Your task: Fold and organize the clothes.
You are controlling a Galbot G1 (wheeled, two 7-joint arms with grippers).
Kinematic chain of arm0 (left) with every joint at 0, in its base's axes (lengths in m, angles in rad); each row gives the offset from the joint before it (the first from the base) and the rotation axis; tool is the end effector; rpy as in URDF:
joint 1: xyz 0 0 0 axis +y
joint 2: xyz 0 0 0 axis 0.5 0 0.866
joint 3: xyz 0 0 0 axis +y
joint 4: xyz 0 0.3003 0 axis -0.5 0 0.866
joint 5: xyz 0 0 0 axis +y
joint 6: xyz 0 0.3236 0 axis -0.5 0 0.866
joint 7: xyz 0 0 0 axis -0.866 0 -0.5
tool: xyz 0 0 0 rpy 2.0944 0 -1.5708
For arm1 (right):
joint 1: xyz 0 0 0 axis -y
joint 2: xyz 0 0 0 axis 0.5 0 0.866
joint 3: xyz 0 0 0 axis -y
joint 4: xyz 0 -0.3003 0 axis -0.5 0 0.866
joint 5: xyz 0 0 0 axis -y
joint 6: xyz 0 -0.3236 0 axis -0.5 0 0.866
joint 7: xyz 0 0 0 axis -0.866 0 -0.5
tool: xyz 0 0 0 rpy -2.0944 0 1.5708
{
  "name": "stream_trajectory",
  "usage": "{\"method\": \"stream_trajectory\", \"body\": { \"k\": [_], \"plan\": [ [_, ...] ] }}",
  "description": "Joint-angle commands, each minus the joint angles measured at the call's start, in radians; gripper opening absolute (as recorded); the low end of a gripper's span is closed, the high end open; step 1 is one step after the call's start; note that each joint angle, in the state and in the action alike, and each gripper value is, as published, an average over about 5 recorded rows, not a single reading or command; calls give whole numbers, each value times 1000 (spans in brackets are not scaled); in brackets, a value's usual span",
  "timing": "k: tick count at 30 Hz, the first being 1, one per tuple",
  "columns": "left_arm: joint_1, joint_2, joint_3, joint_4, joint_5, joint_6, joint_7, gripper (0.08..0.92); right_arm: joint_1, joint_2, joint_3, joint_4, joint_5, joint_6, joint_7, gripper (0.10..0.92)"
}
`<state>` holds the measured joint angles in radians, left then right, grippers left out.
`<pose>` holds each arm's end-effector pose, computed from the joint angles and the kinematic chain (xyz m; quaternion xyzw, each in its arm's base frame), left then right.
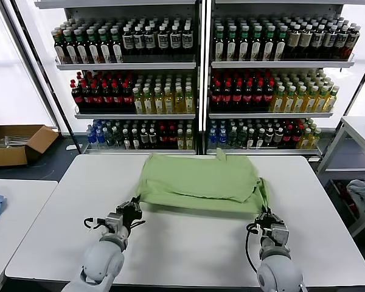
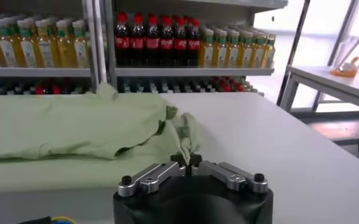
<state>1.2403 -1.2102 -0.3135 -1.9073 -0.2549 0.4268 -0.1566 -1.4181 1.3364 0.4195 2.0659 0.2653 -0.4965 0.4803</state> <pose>0.2541 0.0087 -0.2570 -0.0675 -0.9804 -0.0651 0.1730 0.2098 -0.0053 -0.2419 -0.1236 -0.9711 0.0281 0.2020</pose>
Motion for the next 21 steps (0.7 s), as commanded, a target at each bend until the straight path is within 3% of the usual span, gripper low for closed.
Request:
{"method": "stream_trajectory", "body": {
  "k": [1,12,15,21],
  "plan": [
    [367,38,-26,-262,14,-20,-34,84,-194,5,5,123,-22,-13,46,127],
    [554,9,-14,-341,63,-38,-62,84,-318,-42,-2,215,-27,-29,58,153],
    [571,4,-12,-378,60,-29,-69,106,-345,-54,-3,259,-25,-39,64,228],
    [537,-11,-14,-460,47,-13,-75,261,-361,-57,27,375,-14,-38,99,401]
  ]
}}
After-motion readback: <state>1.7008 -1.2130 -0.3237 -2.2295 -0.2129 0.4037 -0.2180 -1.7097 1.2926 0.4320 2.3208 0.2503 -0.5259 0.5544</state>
